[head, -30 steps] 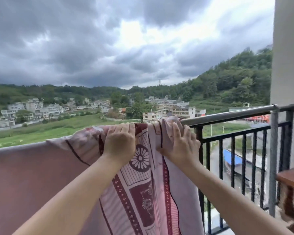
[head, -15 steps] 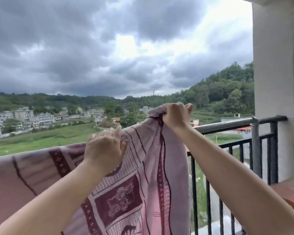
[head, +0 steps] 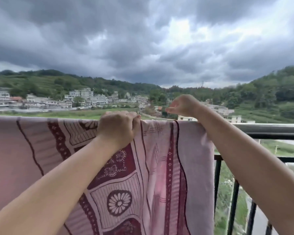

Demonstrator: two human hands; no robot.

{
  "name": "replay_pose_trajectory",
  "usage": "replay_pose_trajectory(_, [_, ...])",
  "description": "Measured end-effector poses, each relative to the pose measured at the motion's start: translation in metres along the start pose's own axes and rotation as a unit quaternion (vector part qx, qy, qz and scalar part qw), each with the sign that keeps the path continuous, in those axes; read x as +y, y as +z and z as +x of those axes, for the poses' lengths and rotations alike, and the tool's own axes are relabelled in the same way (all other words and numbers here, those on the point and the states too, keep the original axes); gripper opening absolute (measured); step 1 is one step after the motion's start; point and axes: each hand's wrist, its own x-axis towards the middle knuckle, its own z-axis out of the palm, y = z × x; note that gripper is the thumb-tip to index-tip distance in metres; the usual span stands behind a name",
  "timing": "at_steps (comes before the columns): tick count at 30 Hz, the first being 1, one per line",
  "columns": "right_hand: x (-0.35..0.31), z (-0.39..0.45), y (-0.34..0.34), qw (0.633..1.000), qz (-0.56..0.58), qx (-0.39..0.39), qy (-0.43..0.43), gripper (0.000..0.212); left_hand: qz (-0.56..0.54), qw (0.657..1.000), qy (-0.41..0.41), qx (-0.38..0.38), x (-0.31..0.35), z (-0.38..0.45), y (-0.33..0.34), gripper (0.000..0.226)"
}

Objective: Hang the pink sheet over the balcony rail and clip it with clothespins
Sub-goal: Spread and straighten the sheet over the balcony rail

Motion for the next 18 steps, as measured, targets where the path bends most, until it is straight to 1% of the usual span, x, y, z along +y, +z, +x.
replay_pose_trajectory(1, [0.000,-0.011,-0.004,0.995,0.056,0.085,-0.019,0.032,0.002,1.000,-0.005,-0.003,-0.001,0.000,-0.001,0.079])
replay_pose_trajectory(2, [-0.001,-0.026,-0.009,0.981,0.104,0.159,-0.036,0.027,0.007,1.000,-0.006,-0.006,-0.001,0.001,-0.003,0.080])
replay_pose_trajectory(3, [0.000,-0.044,-0.010,0.969,0.126,0.206,-0.044,0.023,0.013,1.000,-0.005,-0.008,0.000,0.000,-0.004,0.081])
replay_pose_trajectory(4, [0.003,-0.063,-0.006,0.962,0.121,0.241,-0.047,0.024,0.019,1.000,-0.005,-0.012,0.002,-0.001,-0.006,0.081])
replay_pose_trajectory(5, [0.004,-0.083,0.003,0.958,0.101,0.266,-0.044,0.029,0.025,1.000,-0.008,-0.017,0.005,-0.004,-0.008,0.079])
replay_pose_trajectory(7, [0.007,-0.115,0.024,0.957,0.072,0.282,0.003,0.047,0.028,0.999,-0.026,-0.023,0.007,-0.007,-0.012,0.066])
replay_pose_trajectory(9, [0.015,-0.134,0.046,0.959,0.066,0.266,0.074,0.065,0.015,0.999,-0.032,-0.012,0.014,-0.010,-0.011,0.054])
replay_pose_trajectory(11, [0.021,-0.144,0.060,0.950,0.108,0.262,0.134,0.078,0.002,1.000,-0.011,-0.007,0.026,-0.016,-0.009,0.056])
replay_pose_trajectory(12, [0.020,-0.146,0.064,0.944,0.131,0.258,0.159,0.080,-0.002,1.000,0.000,-0.008,0.032,-0.020,-0.008,0.056])
replay_pose_trajectory(13, [0.018,-0.147,0.067,0.940,0.149,0.253,0.176,0.078,-0.002,1.000,0.007,-0.009,0.036,-0.023,-0.006,0.054])
replay_pose_trajectory(14, [0.017,-0.145,0.069,0.936,0.164,0.254,0.179,0.070,0.002,1.000,0.011,-0.009,0.039,-0.024,-0.006,0.051])
replay_pose_trajectory(17, [0.015,-0.142,0.070,0.915,0.215,0.320,0.119,0.018,-0.006,0.999,0.004,-0.043,0.045,-0.022,-0.009,0.047])
replay_pose_trajectory(18, [0.016,-0.140,0.064,0.908,0.221,0.338,0.115,0.015,-0.009,0.998,-0.001,-0.057,0.044,-0.020,-0.010,0.043])
